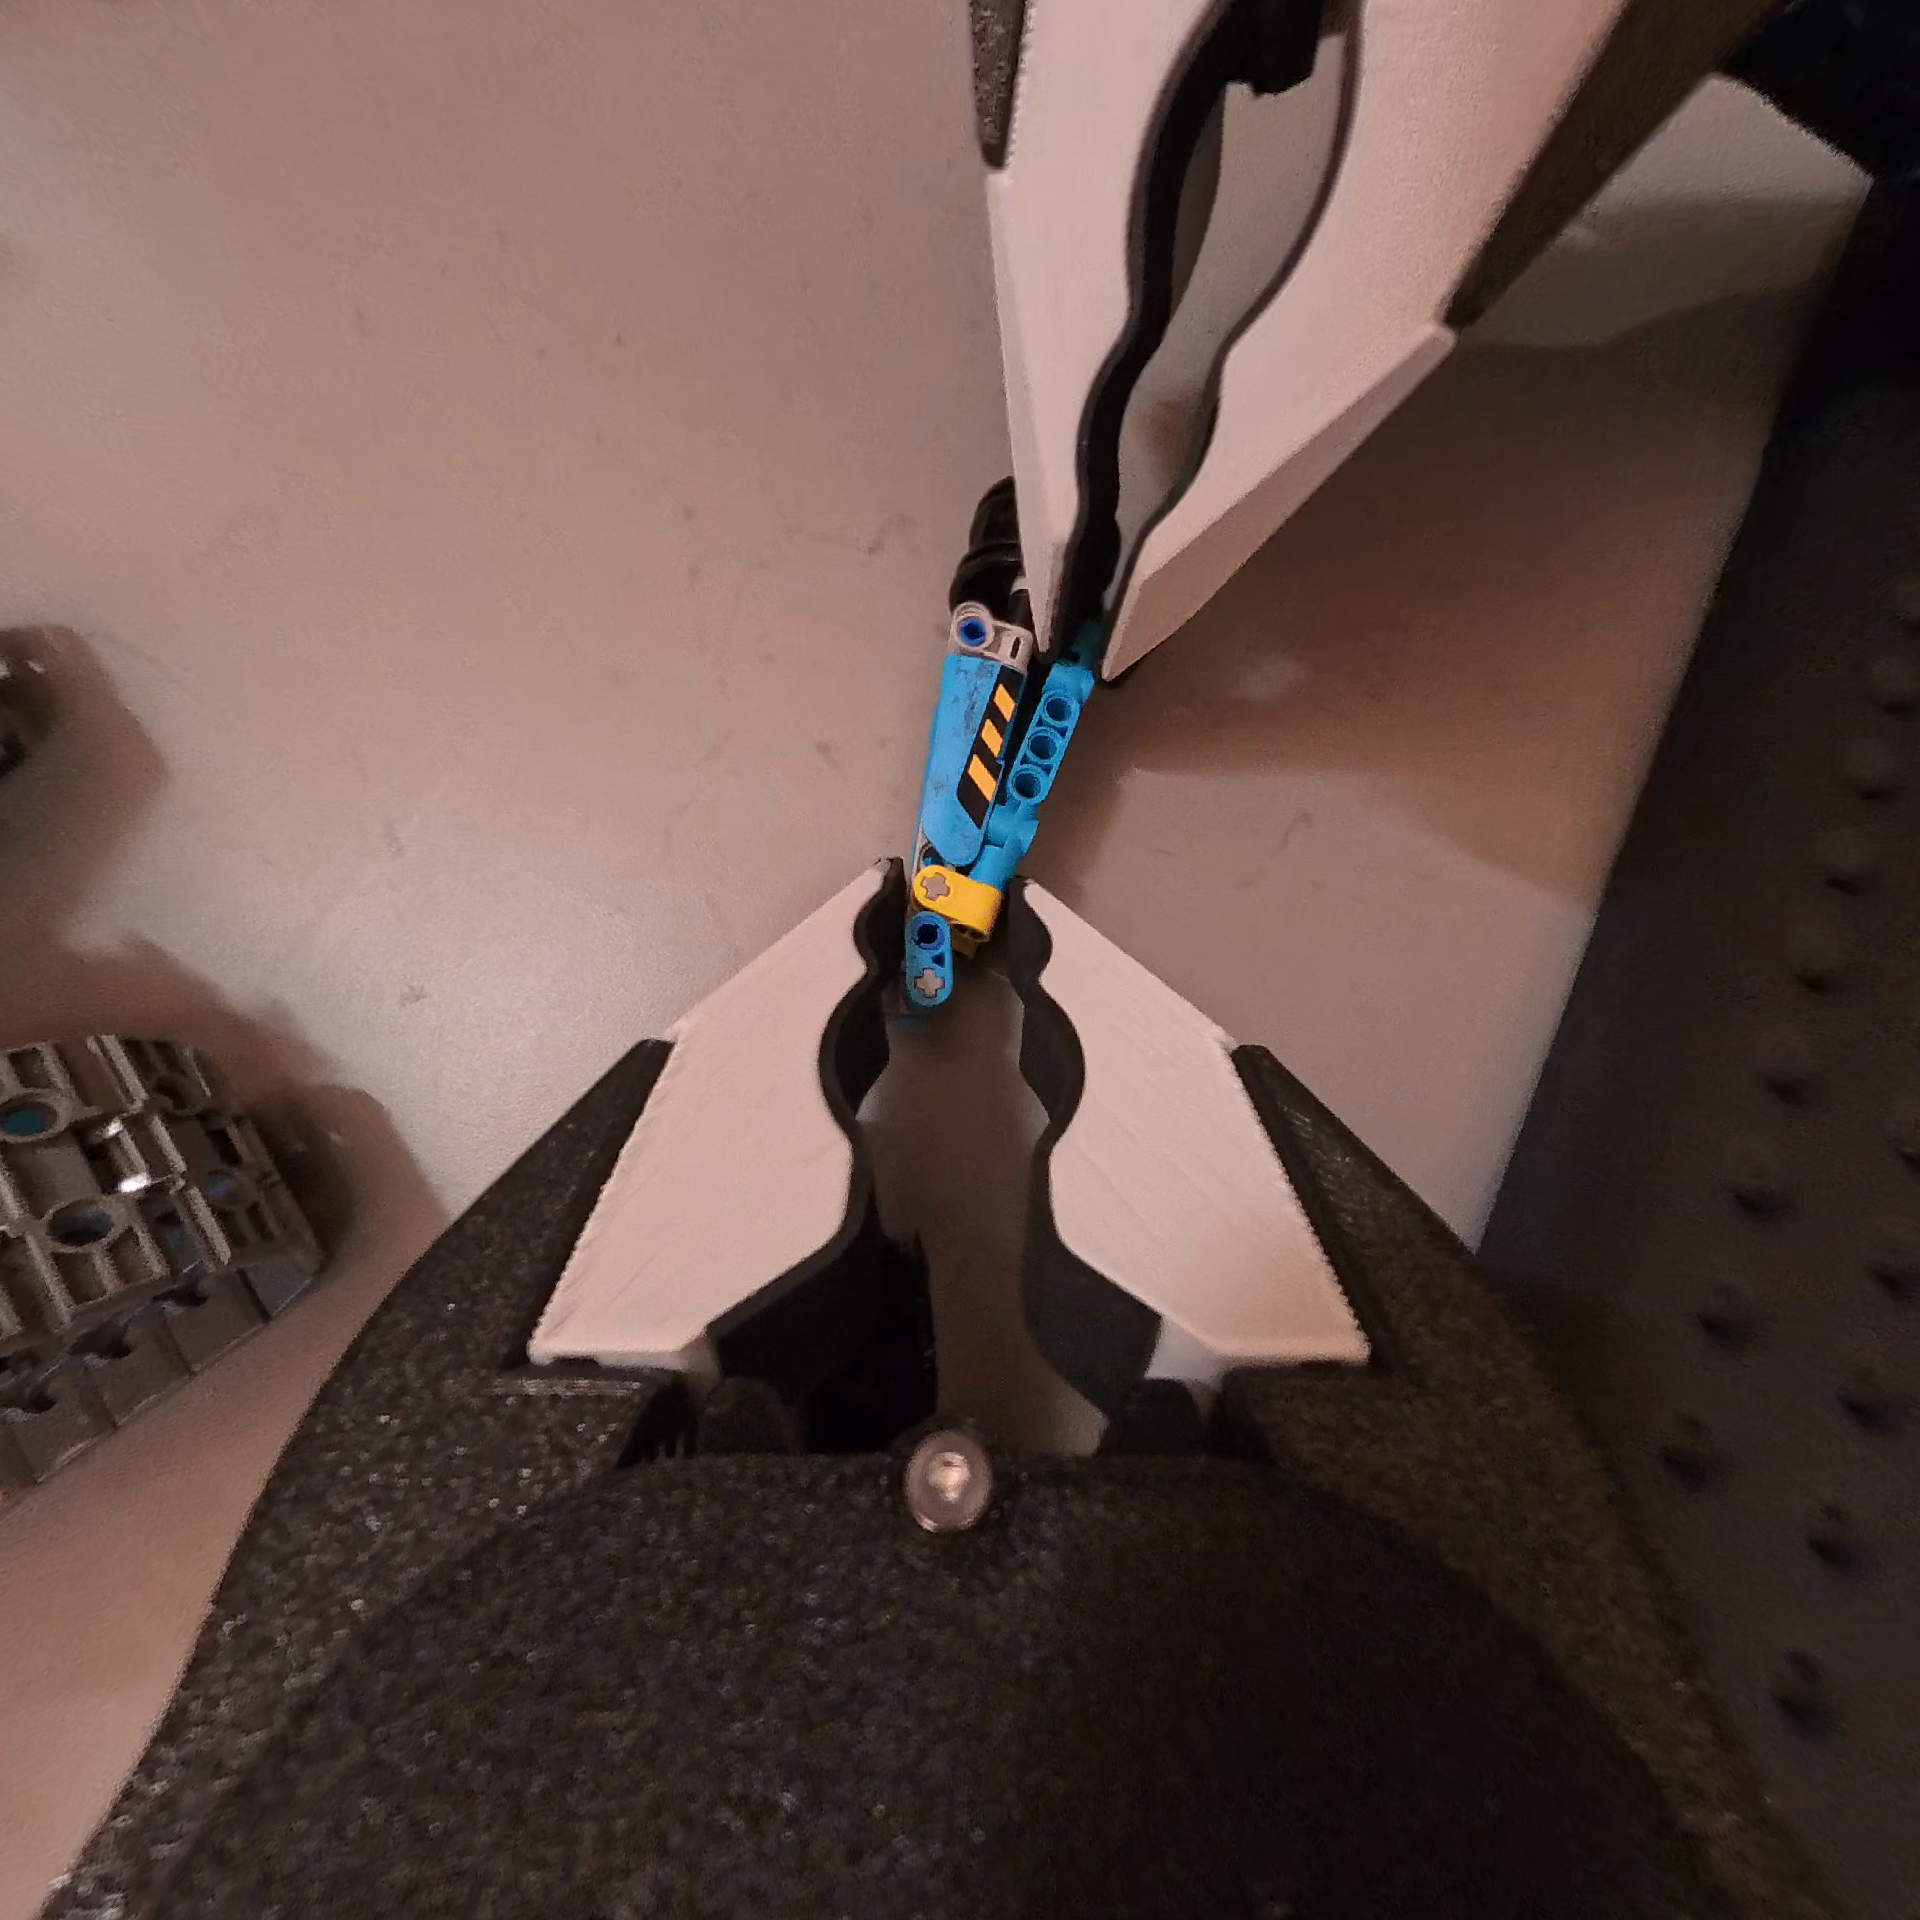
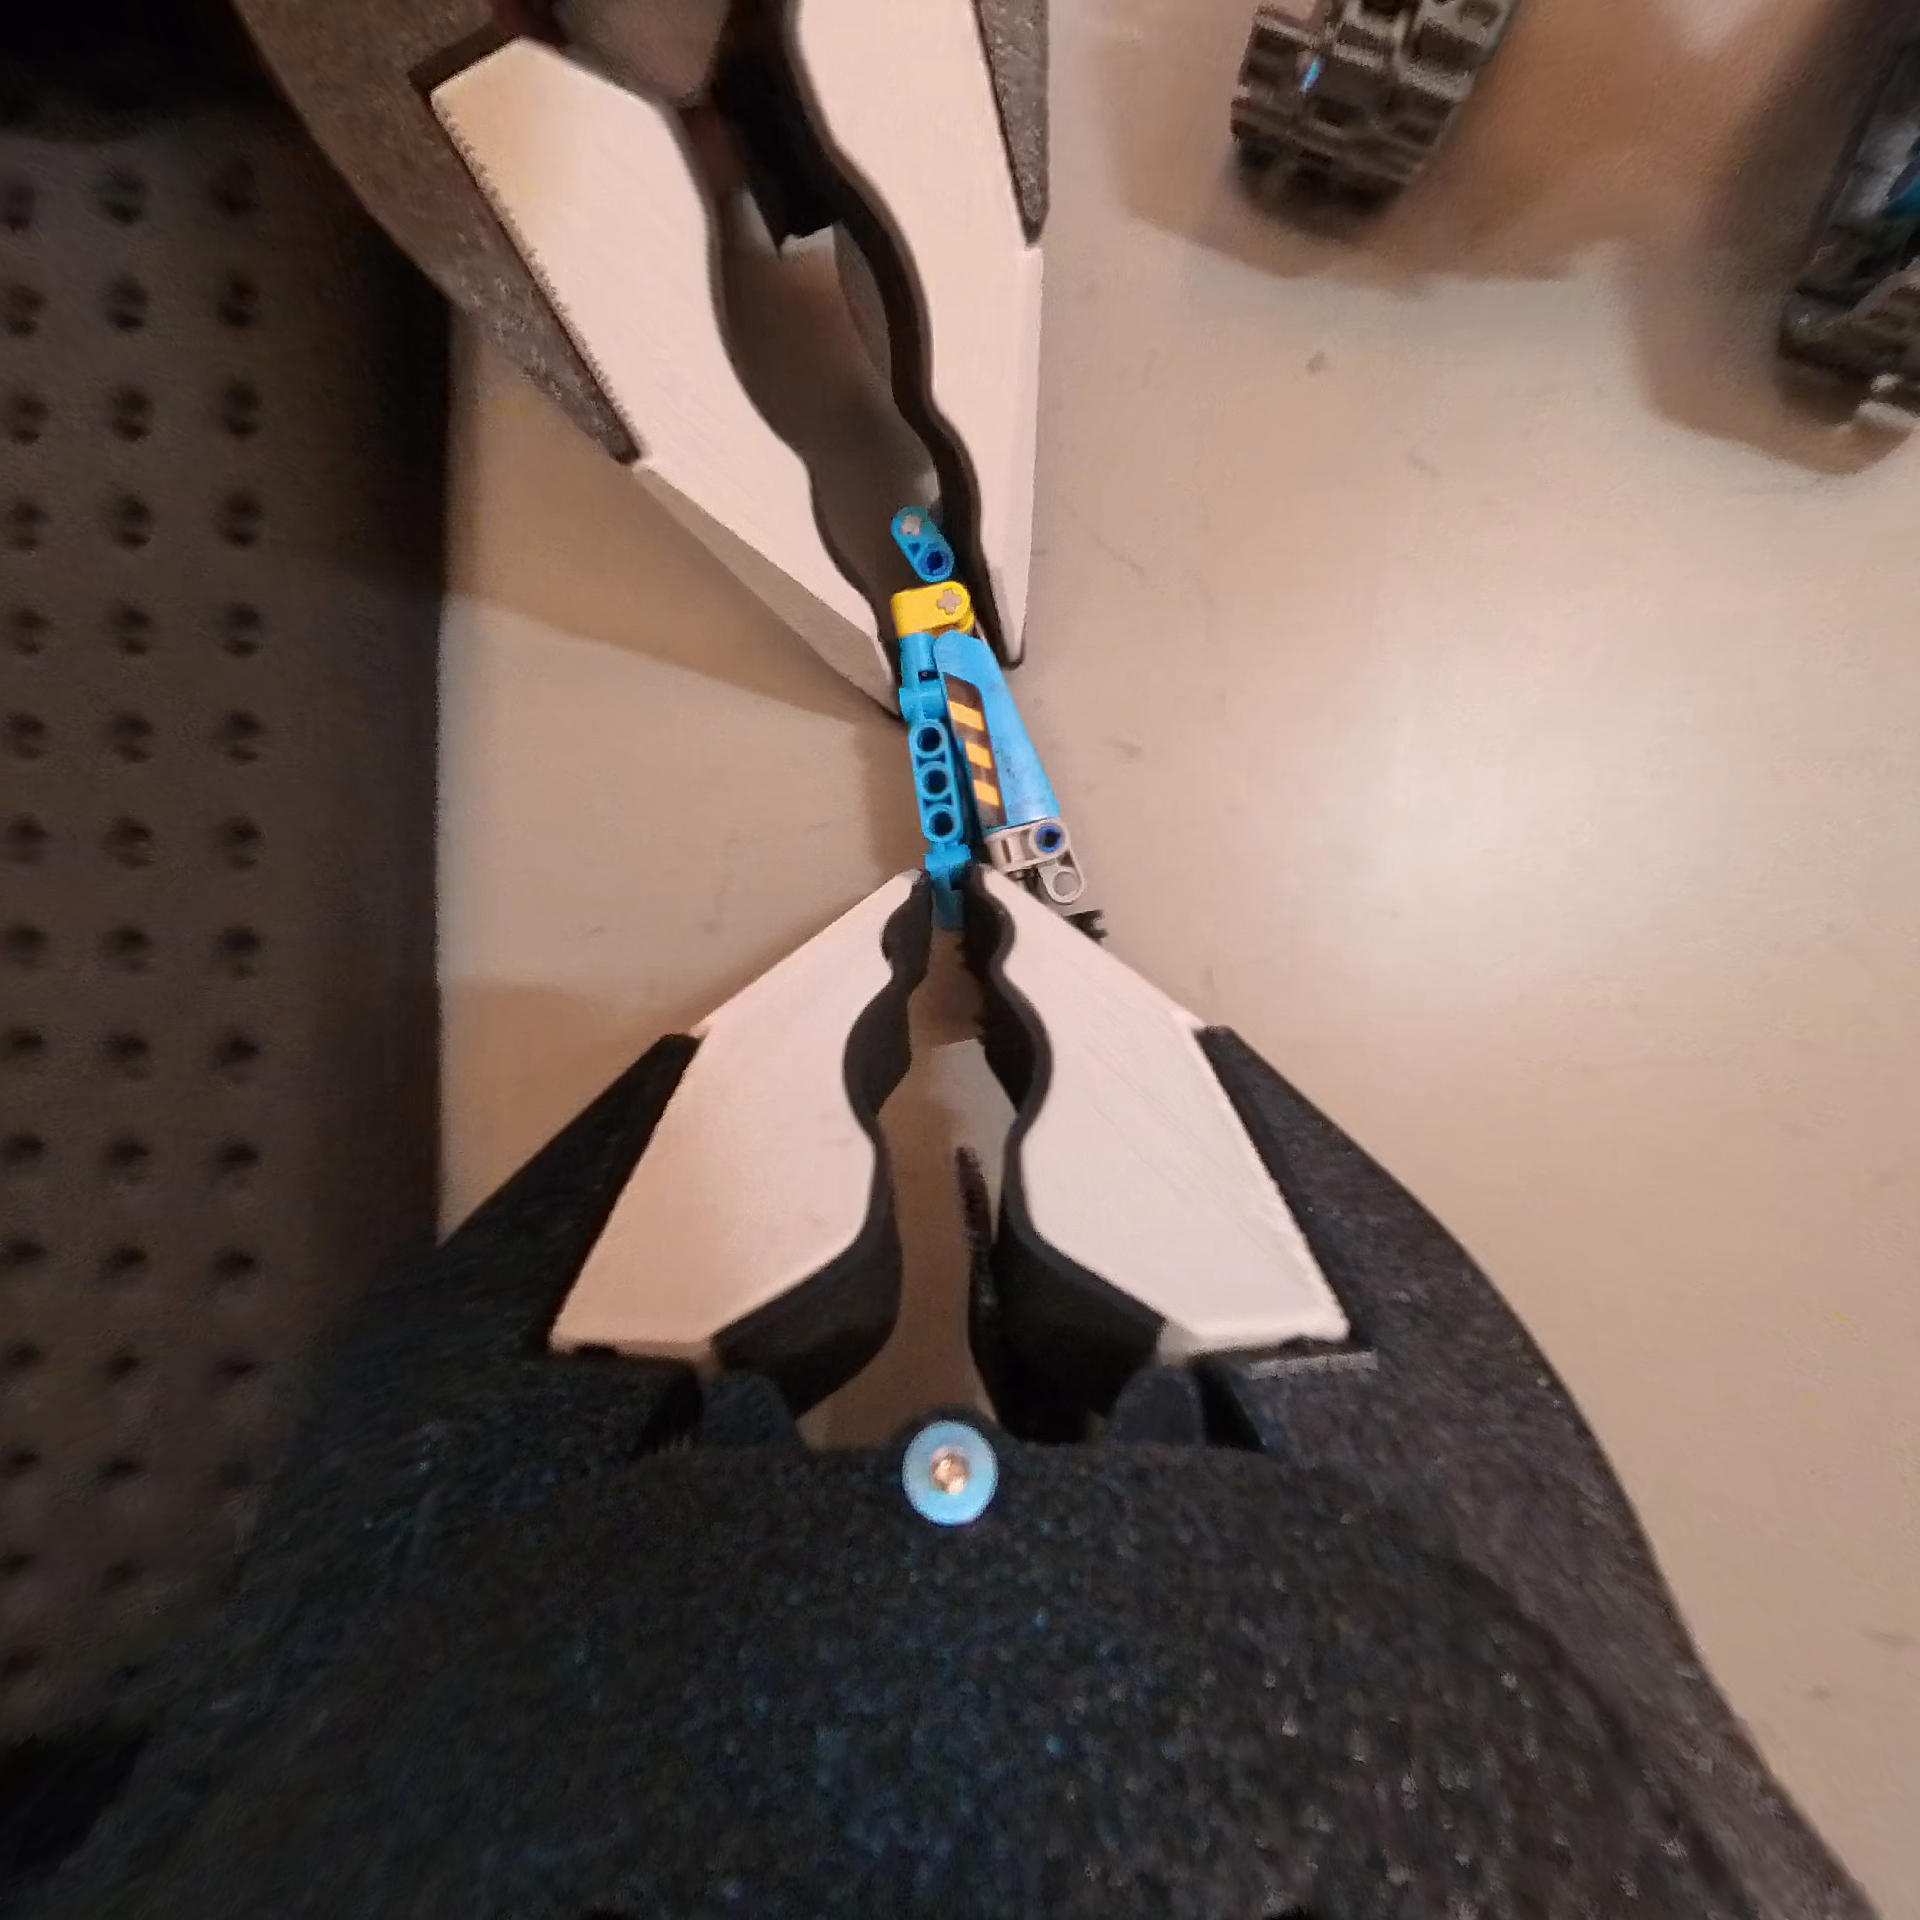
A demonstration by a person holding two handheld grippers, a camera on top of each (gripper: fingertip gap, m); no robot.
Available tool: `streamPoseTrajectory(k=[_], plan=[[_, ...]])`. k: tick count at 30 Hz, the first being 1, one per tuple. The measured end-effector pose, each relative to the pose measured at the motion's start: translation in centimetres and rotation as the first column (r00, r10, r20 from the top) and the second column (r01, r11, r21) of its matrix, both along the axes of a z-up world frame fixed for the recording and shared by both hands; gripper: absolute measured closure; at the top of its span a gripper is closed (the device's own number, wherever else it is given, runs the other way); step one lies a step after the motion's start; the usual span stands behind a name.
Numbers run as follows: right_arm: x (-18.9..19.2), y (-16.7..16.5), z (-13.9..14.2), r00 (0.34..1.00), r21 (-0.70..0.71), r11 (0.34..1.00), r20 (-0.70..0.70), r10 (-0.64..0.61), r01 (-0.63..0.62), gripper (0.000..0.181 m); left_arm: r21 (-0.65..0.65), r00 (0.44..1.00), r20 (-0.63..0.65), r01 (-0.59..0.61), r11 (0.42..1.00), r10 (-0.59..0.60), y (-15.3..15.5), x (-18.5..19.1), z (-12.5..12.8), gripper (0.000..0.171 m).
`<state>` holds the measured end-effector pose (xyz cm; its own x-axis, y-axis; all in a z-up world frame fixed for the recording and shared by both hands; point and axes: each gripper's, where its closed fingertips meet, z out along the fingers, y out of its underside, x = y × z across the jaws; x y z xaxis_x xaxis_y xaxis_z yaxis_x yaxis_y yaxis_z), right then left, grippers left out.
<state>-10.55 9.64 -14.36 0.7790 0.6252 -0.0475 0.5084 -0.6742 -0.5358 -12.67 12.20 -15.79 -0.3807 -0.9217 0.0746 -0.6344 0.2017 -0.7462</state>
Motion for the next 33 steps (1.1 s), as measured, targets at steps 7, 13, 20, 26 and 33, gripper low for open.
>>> streamPoseTrajectory(k=[7, 13, 20, 26, 33], plan=[[0.1, 0.3, 0.0, 0.997, 0.042, 0.999, 0.072, 0.003, -0.007, 0.176, -0.112, 0.998, -0.059, 0.025, 0.993, -0.032, -0.5, -0.2, -0.1, 0.154], [0.2, 0.3, 0.6, 1.000, 0.109, 0.994, -0.022, 0.001, 0.002, 0.173, -0.231, 0.996, -0.083, 0.012, 0.973, -0.032, -0.9, -0.4, 0.4, 0.155], [-1.3, 1.7, 2.3, 0.867, 0.523, 0.812, 0.497, -0.046, -0.257, 0.139, -0.587, 0.974, -0.225, -0.107, 0.802, -0.035, -0.9, -1.0, 2.9, 0.156], [-2.0, 2.0, 2.6, 0.780, 0.544, 0.756, 0.622, -0.071, -0.365, 0.157, -0.544, 0.949, -0.303, -0.099, 0.833, -0.085, -1.8, -2.0, 3.8, 0.155], [-3.4, 1.1, 8.6, 0.953, 0.498, 0.855, -0.302, 0.016, 0.143, 0.157, -0.387, 0.972, 0.233, 0.087, 0.918, 0.006, -0.4, -2.0, 11.1, 0.104]])
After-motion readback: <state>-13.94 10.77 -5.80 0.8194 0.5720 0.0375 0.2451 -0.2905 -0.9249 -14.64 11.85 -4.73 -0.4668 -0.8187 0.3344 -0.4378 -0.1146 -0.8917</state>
